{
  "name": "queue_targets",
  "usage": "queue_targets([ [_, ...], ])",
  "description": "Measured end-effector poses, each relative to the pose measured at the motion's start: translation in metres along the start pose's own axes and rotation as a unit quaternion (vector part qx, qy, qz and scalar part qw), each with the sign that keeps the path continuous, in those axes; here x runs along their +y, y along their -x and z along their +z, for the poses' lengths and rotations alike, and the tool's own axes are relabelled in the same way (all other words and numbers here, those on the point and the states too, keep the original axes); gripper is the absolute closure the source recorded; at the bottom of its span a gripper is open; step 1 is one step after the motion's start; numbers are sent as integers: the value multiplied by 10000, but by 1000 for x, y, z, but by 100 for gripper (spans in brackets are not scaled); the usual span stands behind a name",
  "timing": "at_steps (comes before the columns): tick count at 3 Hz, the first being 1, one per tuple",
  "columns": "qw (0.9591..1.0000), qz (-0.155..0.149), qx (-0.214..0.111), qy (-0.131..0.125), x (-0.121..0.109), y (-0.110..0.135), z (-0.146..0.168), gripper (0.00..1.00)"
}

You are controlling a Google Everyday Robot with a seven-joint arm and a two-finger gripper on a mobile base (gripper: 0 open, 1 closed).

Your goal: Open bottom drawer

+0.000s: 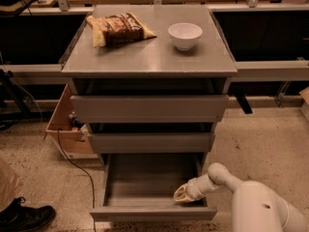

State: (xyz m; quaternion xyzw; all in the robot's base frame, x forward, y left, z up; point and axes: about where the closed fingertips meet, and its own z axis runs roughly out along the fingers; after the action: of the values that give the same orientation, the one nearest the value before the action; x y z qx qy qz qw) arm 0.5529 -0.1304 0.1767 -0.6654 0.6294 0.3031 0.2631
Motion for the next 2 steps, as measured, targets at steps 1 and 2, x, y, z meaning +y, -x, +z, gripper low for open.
queue_targets([
  [1, 9994, 175, 151, 263, 8, -13, 5, 100],
  [2, 9976, 339, 180, 581, 23, -19, 3, 100],
])
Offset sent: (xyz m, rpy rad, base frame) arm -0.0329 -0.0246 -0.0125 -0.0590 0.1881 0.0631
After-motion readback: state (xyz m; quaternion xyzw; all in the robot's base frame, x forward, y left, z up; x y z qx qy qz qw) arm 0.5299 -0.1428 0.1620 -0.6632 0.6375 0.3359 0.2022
